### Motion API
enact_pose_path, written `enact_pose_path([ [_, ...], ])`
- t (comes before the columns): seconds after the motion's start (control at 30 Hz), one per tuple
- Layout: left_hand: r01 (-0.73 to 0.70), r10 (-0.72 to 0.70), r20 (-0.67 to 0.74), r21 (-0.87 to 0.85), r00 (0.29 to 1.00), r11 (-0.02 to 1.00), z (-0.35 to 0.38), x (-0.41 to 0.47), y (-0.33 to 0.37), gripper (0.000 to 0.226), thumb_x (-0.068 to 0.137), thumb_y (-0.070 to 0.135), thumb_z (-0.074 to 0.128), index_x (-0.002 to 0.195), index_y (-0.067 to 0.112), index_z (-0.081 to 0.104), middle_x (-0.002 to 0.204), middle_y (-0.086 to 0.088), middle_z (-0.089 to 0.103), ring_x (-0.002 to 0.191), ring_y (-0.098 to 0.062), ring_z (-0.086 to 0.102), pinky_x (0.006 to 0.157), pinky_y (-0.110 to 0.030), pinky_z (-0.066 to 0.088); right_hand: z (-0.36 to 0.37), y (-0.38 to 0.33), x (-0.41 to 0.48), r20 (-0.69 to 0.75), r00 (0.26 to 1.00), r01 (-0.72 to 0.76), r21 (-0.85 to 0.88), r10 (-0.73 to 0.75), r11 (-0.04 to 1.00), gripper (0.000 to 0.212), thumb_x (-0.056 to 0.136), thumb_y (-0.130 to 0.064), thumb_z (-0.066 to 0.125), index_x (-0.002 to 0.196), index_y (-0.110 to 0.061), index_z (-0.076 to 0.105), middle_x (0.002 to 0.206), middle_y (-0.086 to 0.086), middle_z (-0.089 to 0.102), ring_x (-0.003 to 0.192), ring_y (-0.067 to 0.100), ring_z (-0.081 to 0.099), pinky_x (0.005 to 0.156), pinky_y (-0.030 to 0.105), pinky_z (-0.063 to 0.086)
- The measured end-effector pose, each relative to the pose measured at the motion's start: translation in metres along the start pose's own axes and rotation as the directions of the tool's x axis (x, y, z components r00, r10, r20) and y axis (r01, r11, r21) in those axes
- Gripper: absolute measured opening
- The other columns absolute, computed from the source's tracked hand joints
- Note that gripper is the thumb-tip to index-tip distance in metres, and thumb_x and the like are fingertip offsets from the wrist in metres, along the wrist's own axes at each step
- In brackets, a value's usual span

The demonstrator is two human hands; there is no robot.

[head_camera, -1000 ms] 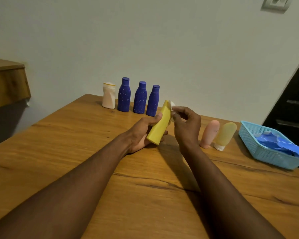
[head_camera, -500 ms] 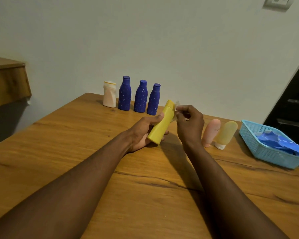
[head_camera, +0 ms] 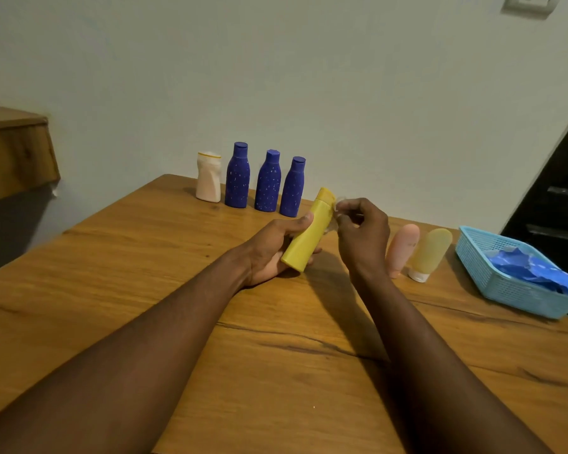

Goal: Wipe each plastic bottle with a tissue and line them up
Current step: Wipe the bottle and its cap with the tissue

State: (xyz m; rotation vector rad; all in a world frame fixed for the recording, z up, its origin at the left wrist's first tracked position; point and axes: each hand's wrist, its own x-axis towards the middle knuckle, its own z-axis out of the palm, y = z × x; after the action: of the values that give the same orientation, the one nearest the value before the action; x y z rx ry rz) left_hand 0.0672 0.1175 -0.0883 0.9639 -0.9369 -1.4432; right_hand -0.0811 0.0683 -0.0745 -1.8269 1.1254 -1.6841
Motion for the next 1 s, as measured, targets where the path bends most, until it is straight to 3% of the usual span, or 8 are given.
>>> enact_pose_path([
  [0.07,-0.018,0.018,-0.001,0.033,1.0,0.999,0.001,0.0,-0.001,0.051,0.099,0.037,0.064,0.141,0.011,0.049,0.135,-0.017,0.058,0.117,-0.028,0.062,0.092,-0.039,0.054,-0.002,0.0,-0.001,0.022,0.998,-0.051,0.004,0.051,0.999,0.012,0.094,-0.005,0.063,0.1,-0.014,0.069,0.1,-0.005,0.069,0.096,0.009,0.065,0.088,0.037,0.059],
  [0.17,-0.072,0.073,0.0,0.097,0.997,0.993,0.001,0.002,-0.001,0.043,0.097,0.036,0.068,0.135,0.017,0.059,0.132,-0.012,0.062,0.12,-0.027,0.06,0.093,-0.038,0.052,-0.002,-0.012,-0.005,0.054,0.997,0.061,-0.009,-0.061,0.998,0.012,0.095,-0.007,0.063,0.103,-0.014,0.069,0.102,-0.004,0.069,0.097,0.007,0.064,0.084,0.027,0.058],
  [0.33,-0.162,0.186,-0.124,0.186,0.975,0.969,-0.002,0.006,-0.005,0.084,0.068,0.039,0.091,0.141,0.022,0.053,0.13,-0.006,0.065,0.119,-0.024,0.063,0.092,-0.041,0.055,0.0,-0.024,-0.013,0.068,0.974,0.219,-0.019,-0.217,0.976,0.017,0.093,-0.004,0.062,0.107,-0.014,0.067,0.106,-0.002,0.067,0.098,0.007,0.063,0.075,0.011,0.051],
  [0.5,-0.205,0.259,-0.117,0.344,0.959,0.916,-0.002,0.008,-0.009,0.075,0.077,0.031,0.088,0.14,0.028,0.048,0.131,-0.002,0.063,0.119,-0.02,0.062,0.097,-0.043,0.055,-0.005,-0.028,-0.01,0.086,0.931,0.359,-0.056,-0.354,0.932,0.021,0.091,-0.001,0.065,0.109,-0.011,0.069,0.108,0.003,0.065,0.1,0.01,0.061,0.079,0.018,0.053],
  [0.63,-0.234,0.281,-0.069,0.385,0.957,0.893,0.001,0.009,-0.011,0.071,0.083,0.021,0.086,0.141,0.031,0.047,0.13,-0.003,0.065,0.115,-0.019,0.066,0.083,-0.031,0.057,-0.002,-0.016,-0.007,0.16,0.952,0.287,-0.165,-0.261,0.944,0.024,0.088,0.001,0.066,0.107,-0.011,0.073,0.106,0.003,0.063,0.099,0.013,0.059,0.081,0.029,0.056],
  [0.77,-0.222,0.257,-0.044,0.377,0.965,0.899,0.0,0.012,-0.011,0.074,0.084,0.019,0.085,0.146,0.028,0.046,0.127,-0.008,0.068,0.107,-0.025,0.073,0.088,-0.04,0.061,-0.007,-0.007,-0.002,0.108,0.978,0.191,-0.134,-0.177,0.972,0.022,0.092,-0.003,0.063,0.109,-0.014,0.073,0.105,-0.004,0.063,0.098,0.008,0.058,0.082,0.025,0.054],
  [0.9,-0.195,0.213,-0.029,0.296,0.977,0.935,0.003,0.012,-0.009,0.057,0.097,0.019,0.072,0.148,0.027,0.048,0.128,-0.011,0.066,0.102,-0.026,0.076,0.082,-0.04,0.063,-0.007,-0.003,0.0,0.059,0.99,0.133,-0.12,-0.126,0.984,0.019,0.095,-0.01,0.063,0.11,-0.014,0.074,0.11,0.0,0.067,0.101,0.009,0.059,0.081,0.017,0.049],
  [1.0,-0.172,0.186,-0.035,0.246,0.982,0.954,0.002,0.012,-0.009,0.05,0.102,0.029,0.065,0.149,0.03,0.049,0.131,-0.011,0.063,0.107,-0.029,0.073,0.075,-0.04,0.062,-0.006,-0.002,0.0,0.03,0.994,0.112,-0.134,-0.109,0.985,0.019,0.095,-0.011,0.063,0.11,-0.014,0.073,0.11,0.001,0.068,0.101,0.009,0.06,0.085,0.025,0.054],
])
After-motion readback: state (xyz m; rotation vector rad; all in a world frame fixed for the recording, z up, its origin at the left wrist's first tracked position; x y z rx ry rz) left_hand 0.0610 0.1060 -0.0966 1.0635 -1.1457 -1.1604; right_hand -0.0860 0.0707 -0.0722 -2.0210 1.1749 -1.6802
